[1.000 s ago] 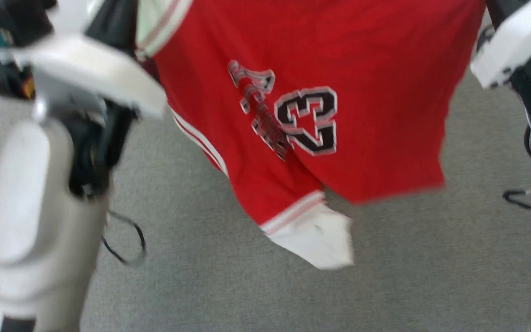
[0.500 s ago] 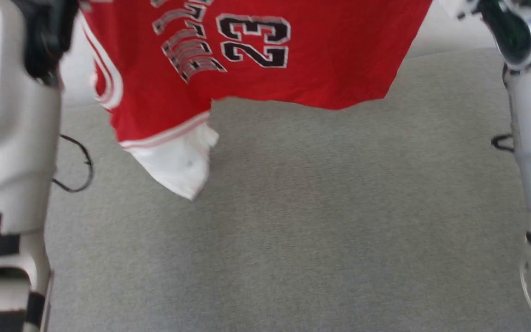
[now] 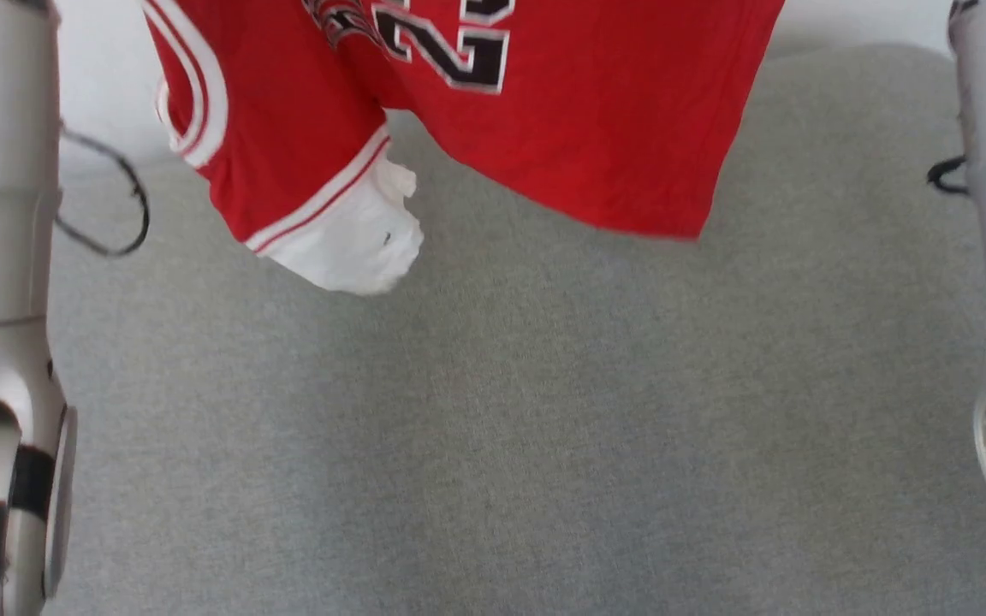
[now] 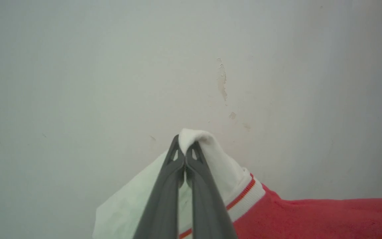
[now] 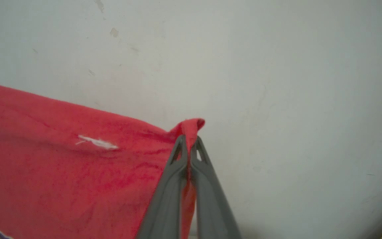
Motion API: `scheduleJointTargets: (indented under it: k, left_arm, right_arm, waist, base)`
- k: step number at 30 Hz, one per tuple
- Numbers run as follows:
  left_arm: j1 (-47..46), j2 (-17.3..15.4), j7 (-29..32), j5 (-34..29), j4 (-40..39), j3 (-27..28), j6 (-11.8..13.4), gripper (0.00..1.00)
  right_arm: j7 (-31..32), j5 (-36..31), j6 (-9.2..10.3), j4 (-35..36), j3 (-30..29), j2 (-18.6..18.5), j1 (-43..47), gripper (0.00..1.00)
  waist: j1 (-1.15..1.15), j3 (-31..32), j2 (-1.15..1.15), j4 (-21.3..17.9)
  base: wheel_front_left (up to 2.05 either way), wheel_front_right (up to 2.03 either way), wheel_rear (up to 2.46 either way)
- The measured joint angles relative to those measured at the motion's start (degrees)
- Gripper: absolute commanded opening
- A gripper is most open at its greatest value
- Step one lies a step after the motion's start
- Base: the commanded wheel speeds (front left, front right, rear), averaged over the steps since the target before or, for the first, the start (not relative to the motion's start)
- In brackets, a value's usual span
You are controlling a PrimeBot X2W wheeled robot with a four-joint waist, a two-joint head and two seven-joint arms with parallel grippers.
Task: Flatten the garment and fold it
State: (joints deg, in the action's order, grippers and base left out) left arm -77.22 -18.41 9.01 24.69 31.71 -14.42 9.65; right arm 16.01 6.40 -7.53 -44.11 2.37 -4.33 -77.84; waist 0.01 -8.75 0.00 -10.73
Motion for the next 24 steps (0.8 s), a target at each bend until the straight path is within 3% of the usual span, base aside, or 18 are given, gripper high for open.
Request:
scheduleJointTargets:
  k: [6, 14, 18, 24]
  left_arm:
    - [-5.86, 1.02, -1.93, -1.02, 0.8, -0.92, 0.07, 0.0]
    - [-14.07, 1.42, -12.84, -3.96, 0.42, -1.22, 0.66, 0.0]
    - [-17.54, 2.04, -18.91, -4.92, 0.82, -2.22, -0.56, 0.0]
    - [-19.44, 2.18, -22.02, -4.92, 2.5, -2.63, -2.68, 0.0]
  right_arm:
    - [-2.18, -3.23, 0.0, -1.4, -2.52, 0.24, -4.7, 0.0]
    - [-9.24, -7.92, -0.01, -0.08, -4.66, -0.69, -10.77, 0.0]
    - [-13.61, -10.47, -0.01, 0.79, -6.12, -2.02, -12.75, 0.0]
    - [-17.03, -11.73, -0.01, 0.02, -8.21, -3.14, -14.35, 0.0]
  waist:
    - [0.01, -5.16, 0.0, 0.04]
    - [0.01, -13.76, 0.0, 0.13]
    - [0.02, -19.41, 0.0, 0.36]
    - [0.01, -25.66, 0.0, 1.04]
  base:
    - [0.0, 0.0, 0.0]
    - [0.0, 0.0, 0.0]
    - [0.0, 0.0, 0.0]
    - [0.0, 0.0, 0.0]
